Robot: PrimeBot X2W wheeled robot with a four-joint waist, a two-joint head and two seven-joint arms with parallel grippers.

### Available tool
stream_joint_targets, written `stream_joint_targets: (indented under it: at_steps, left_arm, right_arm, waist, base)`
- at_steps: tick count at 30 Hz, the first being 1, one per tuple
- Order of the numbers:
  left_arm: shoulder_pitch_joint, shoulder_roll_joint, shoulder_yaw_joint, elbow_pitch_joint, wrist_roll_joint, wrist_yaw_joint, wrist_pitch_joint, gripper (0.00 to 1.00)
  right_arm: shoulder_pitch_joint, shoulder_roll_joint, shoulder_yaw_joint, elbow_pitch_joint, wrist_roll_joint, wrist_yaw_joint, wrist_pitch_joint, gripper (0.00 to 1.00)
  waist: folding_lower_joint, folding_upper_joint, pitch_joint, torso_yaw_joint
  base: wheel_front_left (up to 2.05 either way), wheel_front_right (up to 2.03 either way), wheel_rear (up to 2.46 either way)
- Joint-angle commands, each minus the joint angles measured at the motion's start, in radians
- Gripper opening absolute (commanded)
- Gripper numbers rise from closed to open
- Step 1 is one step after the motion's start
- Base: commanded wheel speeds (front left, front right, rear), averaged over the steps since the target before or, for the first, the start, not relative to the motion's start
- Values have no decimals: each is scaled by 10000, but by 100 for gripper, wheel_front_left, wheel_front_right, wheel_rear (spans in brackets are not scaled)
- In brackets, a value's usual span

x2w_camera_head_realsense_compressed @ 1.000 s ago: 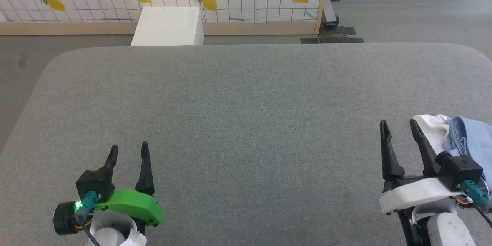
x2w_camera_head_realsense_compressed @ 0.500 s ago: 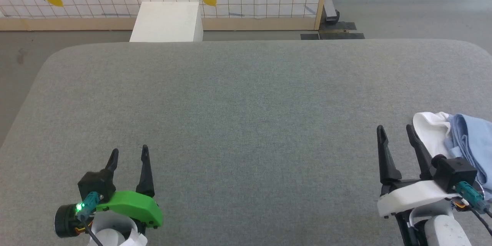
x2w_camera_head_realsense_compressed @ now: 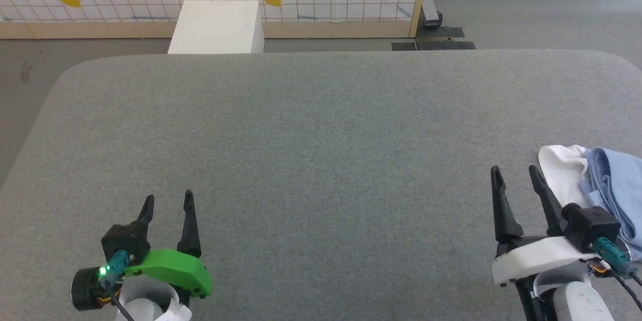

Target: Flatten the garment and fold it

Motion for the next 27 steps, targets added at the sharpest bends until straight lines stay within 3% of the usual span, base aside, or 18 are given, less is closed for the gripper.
stream_joint_targets:
  at_steps: [1,12,13,27]
  left_arm:
    - [-166,54,-13,28,-149,74,-56,100]
    - [-227,82,-67,40,-259,29,-90,100]
    - [-53,25,-40,11,-261,-2,-32,0]
    - [54,-100,61,-230,18,-66,185,0]
  right_arm:
    - [-13,3,4,30,21,-15,-59,100]
    - [-63,3,39,45,19,-15,-59,100]
    - [-5,0,31,27,0,0,0,0]
    - [79,0,66,-182,-131,-1,216,0]
  waist:
    - [0,0,-9,-2]
    - [0,0,79,-27]
    - [0,0,80,-27]
    - [1,0,61,-19]
  base:
    - [0,0,0]
    - [0,0,0]
    - [0,0,0]
    - [0,0,0]
